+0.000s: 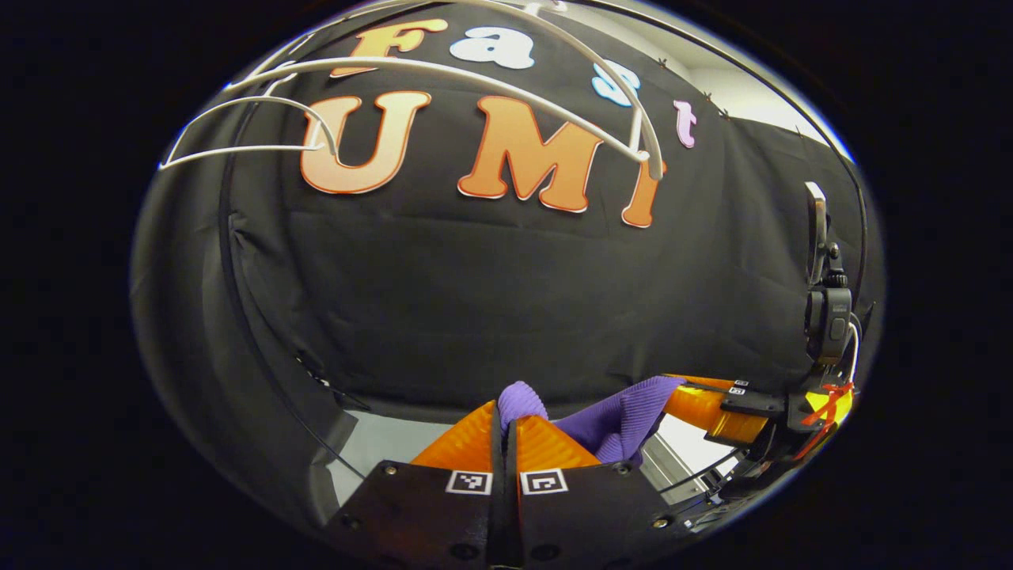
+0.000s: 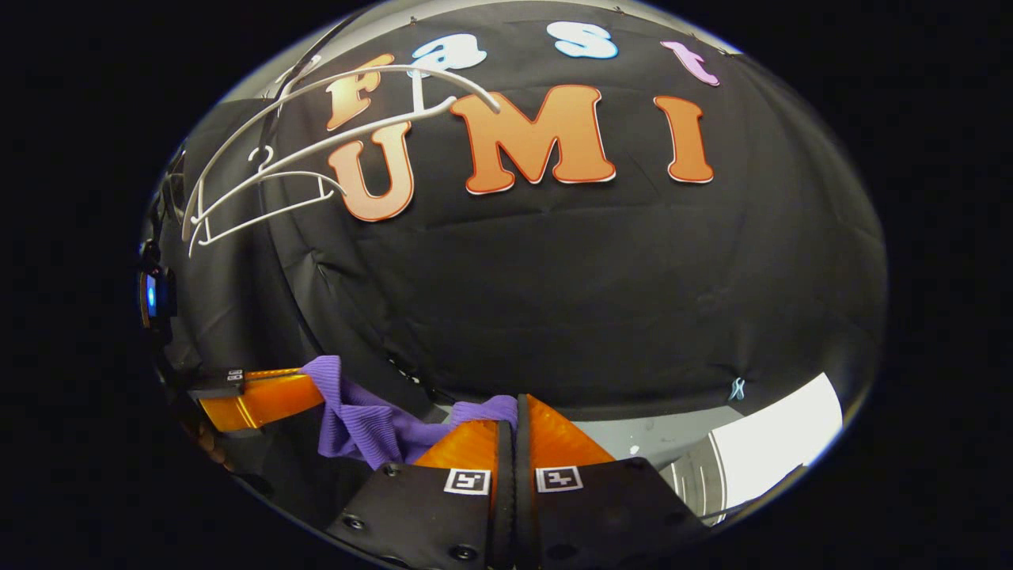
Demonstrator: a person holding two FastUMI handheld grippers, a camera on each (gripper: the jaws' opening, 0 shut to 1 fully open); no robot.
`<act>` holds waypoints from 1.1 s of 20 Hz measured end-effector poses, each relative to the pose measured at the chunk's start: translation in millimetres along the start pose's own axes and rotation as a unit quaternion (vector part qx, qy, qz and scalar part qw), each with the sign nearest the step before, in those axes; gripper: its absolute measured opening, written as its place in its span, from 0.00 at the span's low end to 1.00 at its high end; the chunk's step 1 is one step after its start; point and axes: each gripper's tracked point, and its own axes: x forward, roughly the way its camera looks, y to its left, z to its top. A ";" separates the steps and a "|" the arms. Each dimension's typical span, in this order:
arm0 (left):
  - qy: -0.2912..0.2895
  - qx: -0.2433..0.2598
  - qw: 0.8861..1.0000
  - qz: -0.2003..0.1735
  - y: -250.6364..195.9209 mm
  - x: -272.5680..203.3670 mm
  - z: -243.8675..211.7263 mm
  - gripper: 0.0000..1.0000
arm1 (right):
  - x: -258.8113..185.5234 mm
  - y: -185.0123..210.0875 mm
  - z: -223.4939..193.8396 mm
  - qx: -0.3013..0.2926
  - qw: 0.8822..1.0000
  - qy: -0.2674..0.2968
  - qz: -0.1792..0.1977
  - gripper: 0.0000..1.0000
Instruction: Grasp the clothes on the hanger with both hands and then place them into the laundry hamper below.
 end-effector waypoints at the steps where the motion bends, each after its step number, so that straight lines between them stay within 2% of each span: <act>1: 0.006 0.000 1.000 -0.004 -4.7 5.3 -0.5 0.00 | 2.5 -3.4 -3.4 0.003 1.000 0.003 -0.004 0.08; 6: 0.044 -0.005 0.999 -0.006 -22.3 31.1 -13.2 0.00 | 32.1 -38.4 -5.4 -0.004 0.999 -0.019 -0.038 0.07; 11: 0.103 0.003 0.995 -0.007 -26.6 48.3 -49.5 0.00 | 59.7 -78.8 -36.0 0.002 0.997 0.010 -0.078 0.08; 15: 0.159 -0.003 0.987 -0.002 -19.1 65.9 -92.2 0.00 | 81.5 -105.7 -67.1 0.018 0.993 0.046 -0.108 0.08; 22: 0.232 0.020 0.973 0.007 -5.6 92.2 -138.8 0.01 | 115.0 -143.9 -110.3 0.047 0.983 0.083 -0.157 0.08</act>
